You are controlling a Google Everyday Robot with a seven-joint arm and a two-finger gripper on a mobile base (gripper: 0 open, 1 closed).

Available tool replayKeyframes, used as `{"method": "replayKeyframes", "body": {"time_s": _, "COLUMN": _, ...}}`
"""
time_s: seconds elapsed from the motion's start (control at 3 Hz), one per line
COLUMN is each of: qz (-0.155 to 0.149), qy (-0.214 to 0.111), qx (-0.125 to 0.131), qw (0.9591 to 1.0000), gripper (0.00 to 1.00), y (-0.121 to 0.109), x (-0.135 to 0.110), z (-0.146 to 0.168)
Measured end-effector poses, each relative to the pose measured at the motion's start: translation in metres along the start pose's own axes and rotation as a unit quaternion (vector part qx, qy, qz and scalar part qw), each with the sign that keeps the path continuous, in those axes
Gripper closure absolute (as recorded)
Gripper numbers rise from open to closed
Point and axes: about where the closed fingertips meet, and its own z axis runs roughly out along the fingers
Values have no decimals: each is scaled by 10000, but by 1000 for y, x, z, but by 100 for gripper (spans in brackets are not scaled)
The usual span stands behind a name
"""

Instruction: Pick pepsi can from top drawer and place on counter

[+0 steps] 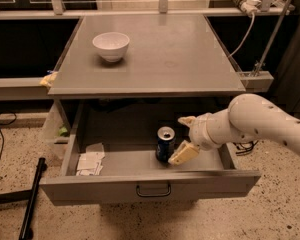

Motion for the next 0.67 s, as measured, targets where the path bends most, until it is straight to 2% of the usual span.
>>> {"method": "replayKeyframes", "body": {"time_s": 0.67, "qz": 20, "qy": -103, "qx": -275, "qw": 9996, "gripper": 23, "y": 0, "x": 2, "z": 51}}
